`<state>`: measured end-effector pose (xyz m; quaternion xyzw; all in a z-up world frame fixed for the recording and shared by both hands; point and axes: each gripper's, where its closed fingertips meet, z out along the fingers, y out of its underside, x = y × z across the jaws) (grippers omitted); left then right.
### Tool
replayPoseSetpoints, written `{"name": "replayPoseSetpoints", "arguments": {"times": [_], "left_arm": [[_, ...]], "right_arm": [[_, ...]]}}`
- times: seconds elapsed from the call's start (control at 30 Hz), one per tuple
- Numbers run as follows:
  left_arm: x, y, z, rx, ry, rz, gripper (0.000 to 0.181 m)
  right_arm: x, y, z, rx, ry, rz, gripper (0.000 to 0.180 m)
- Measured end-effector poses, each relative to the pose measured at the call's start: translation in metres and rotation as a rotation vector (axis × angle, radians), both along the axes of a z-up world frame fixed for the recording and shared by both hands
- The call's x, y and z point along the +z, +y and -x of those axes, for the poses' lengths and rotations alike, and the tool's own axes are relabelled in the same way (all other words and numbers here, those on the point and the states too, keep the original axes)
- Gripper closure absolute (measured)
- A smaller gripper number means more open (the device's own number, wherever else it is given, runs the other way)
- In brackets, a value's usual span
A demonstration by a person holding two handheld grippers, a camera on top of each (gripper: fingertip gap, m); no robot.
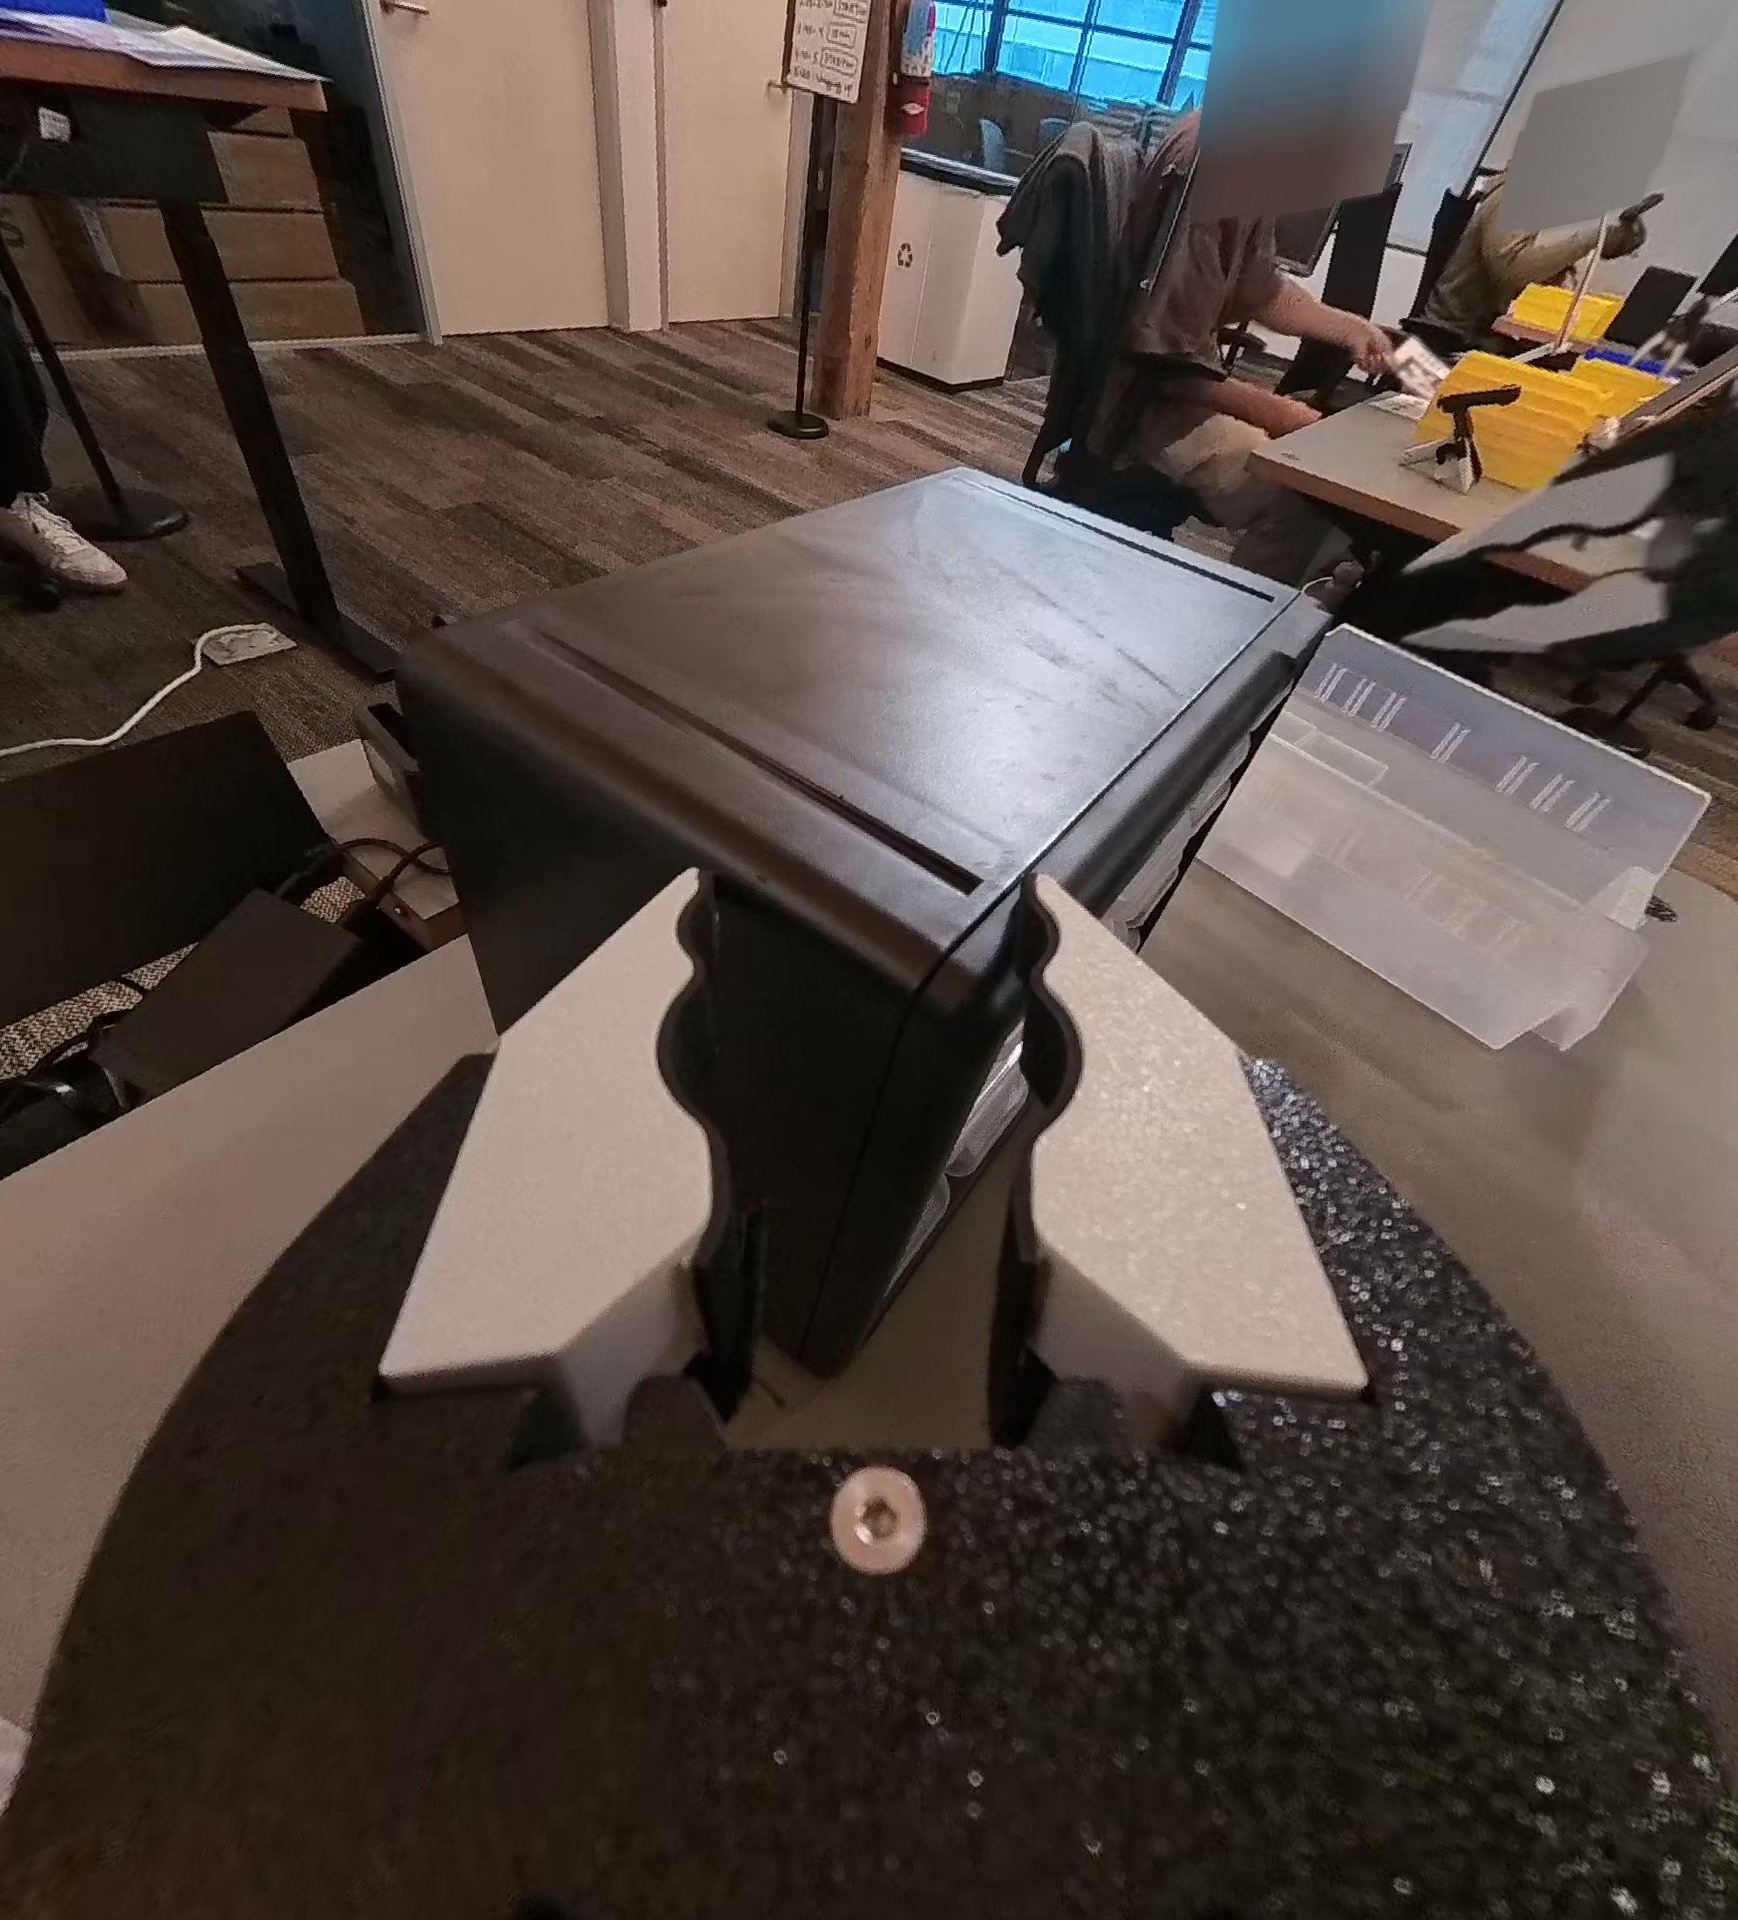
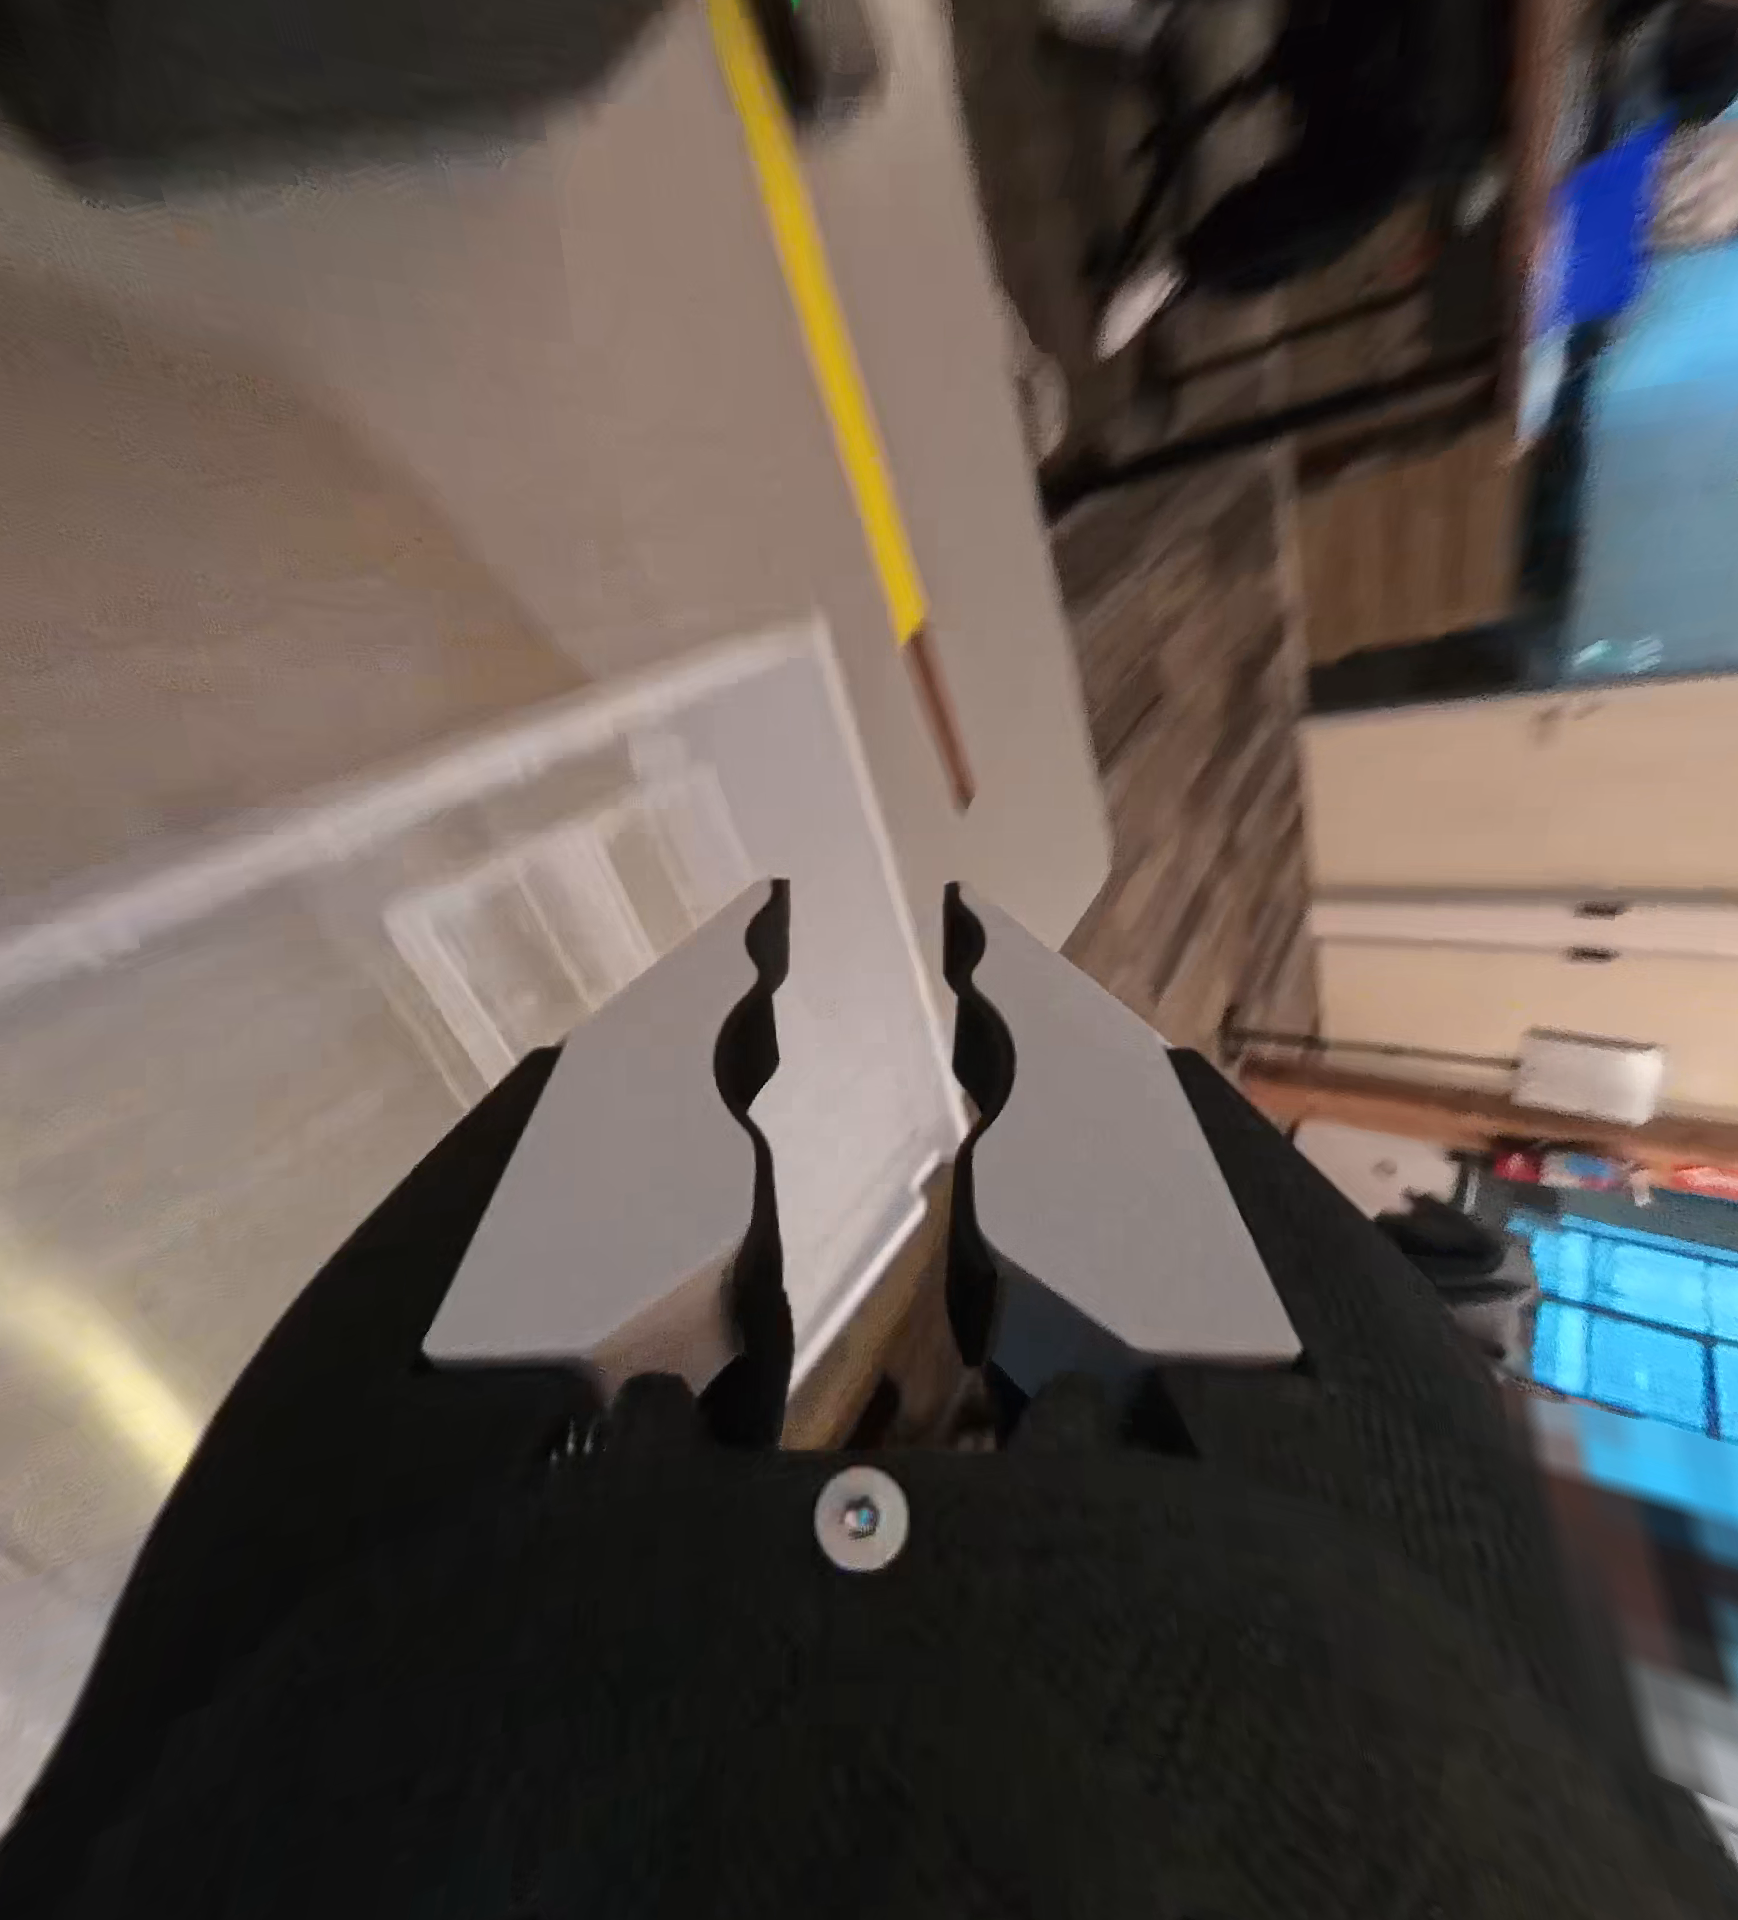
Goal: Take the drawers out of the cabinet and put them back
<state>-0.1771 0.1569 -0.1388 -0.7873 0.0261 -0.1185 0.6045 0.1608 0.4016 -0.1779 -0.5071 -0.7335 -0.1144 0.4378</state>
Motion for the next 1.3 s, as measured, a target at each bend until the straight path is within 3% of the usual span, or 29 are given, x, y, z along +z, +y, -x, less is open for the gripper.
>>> {"name": "replayPoseSetpoints", "arguments": {"times": [0.07,0.13,0.2,0.3,0.5,0.57,0.8,0.93,1.0,1.3], "left_arm": [[0.0,0.0,0.0,-0.001,0.0,0.0,0.125],[0.0,0.0,0.0,-0.002,0.0,-0.001,0.125],[0.0,0.0,0.0,-0.003,0.0,-0.003,0.125],[0.0,0.0,0.0,-0.011,-0.005,-0.008,0.125],[0.0,0.0,0.0,-0.016,-0.008,-0.011,0.126],[0.0,0.0,0.0,-0.016,-0.008,-0.012,0.126],[0.0,-0.001,0.0,-0.025,-0.015,-0.017,0.126],[0.0,-0.001,0.0,-0.027,-0.017,-0.018,0.126],[0.0,-0.001,0.0,-0.027,-0.017,-0.018,0.126],[0.0,-0.001,0.0,-0.031,-0.021,-0.021,0.126]], "right_arm": [[0.028,-0.053,0.034,0.072,0.126,-0.05,0.152],[0.033,-0.113,0.072,0.183,0.211,-0.019,0.152],[0.013,-0.165,0.106,0.3,0.196,0.011,0.154],[-0.029,-0.202,0.147,0.418,0.124,-0.081,0.152],[-0.062,-0.19,0.204,0.457,0.127,-0.418,0.147],[-0.065,-0.188,0.215,0.48,0.16,-0.478,0.154],[-0.08,-0.186,0.228,0.498,0.175,-0.525,0.152],[-0.076,-0.174,0.228,0.427,0.185,-0.596,0.17],[-0.076,-0.175,0.227,0.417,0.179,-0.606,0.17],[-0.074,-0.207,0.196,0.441,0.167,-0.595,0.17]]}}
